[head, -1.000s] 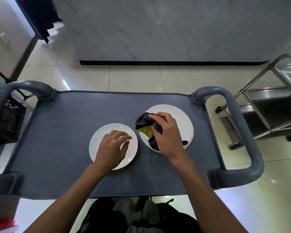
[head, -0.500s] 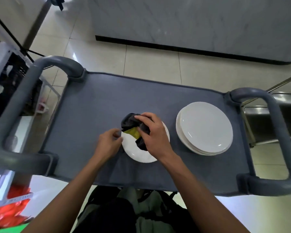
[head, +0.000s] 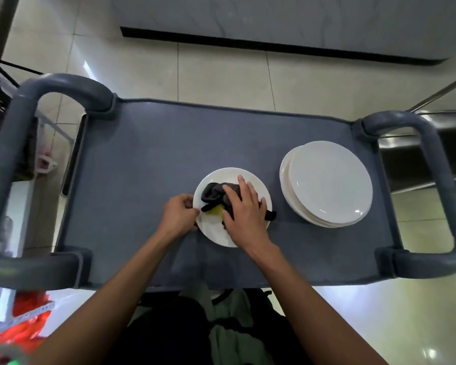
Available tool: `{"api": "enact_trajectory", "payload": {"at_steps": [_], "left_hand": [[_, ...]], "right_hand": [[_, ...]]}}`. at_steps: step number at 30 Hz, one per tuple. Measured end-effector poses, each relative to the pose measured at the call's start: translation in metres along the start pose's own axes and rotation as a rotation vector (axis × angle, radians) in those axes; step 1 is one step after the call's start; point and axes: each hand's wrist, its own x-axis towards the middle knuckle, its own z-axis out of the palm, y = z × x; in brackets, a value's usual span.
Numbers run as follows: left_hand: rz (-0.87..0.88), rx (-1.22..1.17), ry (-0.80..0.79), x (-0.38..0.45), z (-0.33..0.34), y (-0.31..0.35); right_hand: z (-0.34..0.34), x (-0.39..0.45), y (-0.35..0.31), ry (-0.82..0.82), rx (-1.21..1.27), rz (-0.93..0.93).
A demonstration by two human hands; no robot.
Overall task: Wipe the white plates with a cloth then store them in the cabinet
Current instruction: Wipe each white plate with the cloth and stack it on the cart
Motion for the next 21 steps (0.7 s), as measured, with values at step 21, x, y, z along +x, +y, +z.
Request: {"api": "enact_trajectory", "payload": {"at_steps": [21], "left_hand": [[-0.132,-0.345,-0.370,0.004,-0.004,0.016]], "right_hand": [[-0.003,0.001,0.009,0.112,0.129,0.108]]}}
